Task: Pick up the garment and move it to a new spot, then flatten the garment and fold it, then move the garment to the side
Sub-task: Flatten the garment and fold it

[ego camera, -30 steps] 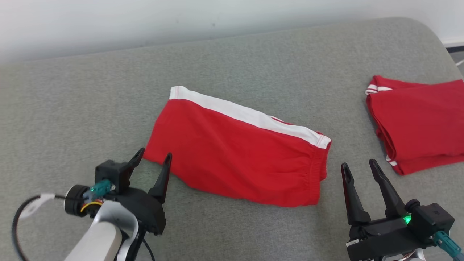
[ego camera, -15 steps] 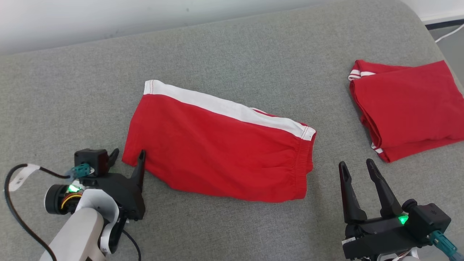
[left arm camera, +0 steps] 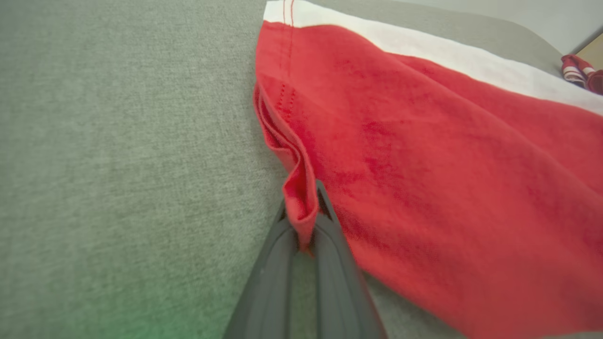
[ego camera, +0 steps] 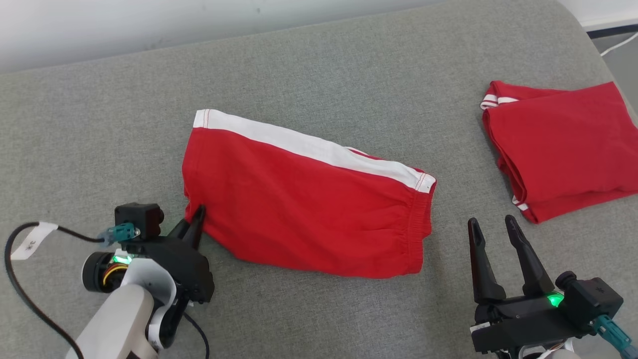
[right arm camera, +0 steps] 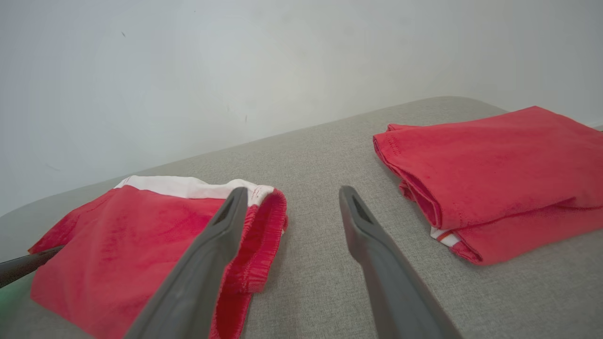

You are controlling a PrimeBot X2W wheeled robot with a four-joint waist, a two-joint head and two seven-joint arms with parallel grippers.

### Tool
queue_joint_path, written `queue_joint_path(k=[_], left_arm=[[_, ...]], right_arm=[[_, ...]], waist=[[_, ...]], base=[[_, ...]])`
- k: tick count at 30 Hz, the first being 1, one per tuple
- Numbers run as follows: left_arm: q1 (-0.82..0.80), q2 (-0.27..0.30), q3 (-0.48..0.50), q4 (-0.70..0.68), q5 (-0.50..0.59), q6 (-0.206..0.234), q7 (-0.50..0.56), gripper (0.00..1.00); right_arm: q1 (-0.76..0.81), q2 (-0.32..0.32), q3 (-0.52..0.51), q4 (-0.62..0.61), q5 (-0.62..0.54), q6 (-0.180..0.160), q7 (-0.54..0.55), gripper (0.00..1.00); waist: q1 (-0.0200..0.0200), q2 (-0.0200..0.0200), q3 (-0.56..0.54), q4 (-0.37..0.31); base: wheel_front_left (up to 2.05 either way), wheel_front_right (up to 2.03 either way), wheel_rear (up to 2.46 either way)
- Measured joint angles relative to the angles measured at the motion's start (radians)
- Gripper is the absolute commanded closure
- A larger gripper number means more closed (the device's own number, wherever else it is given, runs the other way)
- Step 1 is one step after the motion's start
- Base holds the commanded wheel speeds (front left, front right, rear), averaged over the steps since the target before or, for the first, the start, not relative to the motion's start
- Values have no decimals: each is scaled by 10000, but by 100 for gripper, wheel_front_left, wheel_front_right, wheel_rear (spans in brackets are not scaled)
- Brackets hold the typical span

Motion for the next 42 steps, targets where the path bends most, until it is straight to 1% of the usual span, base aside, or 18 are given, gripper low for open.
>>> queue_joint_path(k=[3,6,12,14,17,21,25,26,27,29,32,35,39,42], left_arm=[[195,-13,113,-240,38,293,-420,100],[712,4,307,-757,33,602,-836,100],[2318,33,522,-2410,-21,1267,-1452,100],[3098,23,508,-3196,-27,1593,-1534,100],[3730,-42,470,-3825,-81,1870,-1547,100],[4203,-119,401,-4261,-100,2104,-1546,100],[4424,-130,314,-4266,-178,2180,-1375,100],[4451,-130,299,-4253,-182,2180,-1358,44],[4468,-132,299,-4249,-182,2188,-1365,0],[4496,-84,349,-4230,-127,2291,-1496,0],[4502,46,583,-4362,109,2456,-2069,0],[4419,153,771,-4623,397,2531,-2748,0],[3971,320,995,-4870,834,2495,-3359,0],[3712,349,1106,-4945,1097,2387,-3574,0]], right_arm=[[6,25,-31,8,65,0,-25,0],[37,27,-67,15,119,0,-27,0],[244,-90,-232,-12,167,0,69,0],[289,-217,-305,-63,167,0,199,0],[335,-322,-349,-148,163,0,339,0],[339,-430,-418,-226,155,0,510,0],[340,-495,-405,-268,155,0,614,0],[340,-499,-401,-274,157,0,637,0],[341,-500,-403,-274,159,0,650,0],[356,-502,-403,-274,159,0,675,0],[395,-497,-441,-290,161,0,667,0],[401,-504,-462,-295,155,0,663,0],[402,-541,-456,-272,-35,0,665,0],[401,-533,-433,-251,-165,0,663,0]], waist=[[0,0,-28,49],[0,0,-70,147],[-1,0,-148,573],[-1,0,-196,866],[-1,0,-257,1152],[-1,0,-353,1446],[-2,0,-514,1549],[-2,0,-552,1554],[-1,0,-591,1552],[-1,0,-675,1540],[-1,0,-808,1526],[-2,0,-949,1543],[-2,0,-1153,1598],[-2,0,-1332,1624]], base=[[0,0,0],[0,0,0],[0,0,0],[0,0,0],[0,0,0],[0,0,0],[0,0,0],[0,0,0],[0,0,0],[0,0,0],[0,0,0],[0,0,0],[0,0,0],[0,0,0]])
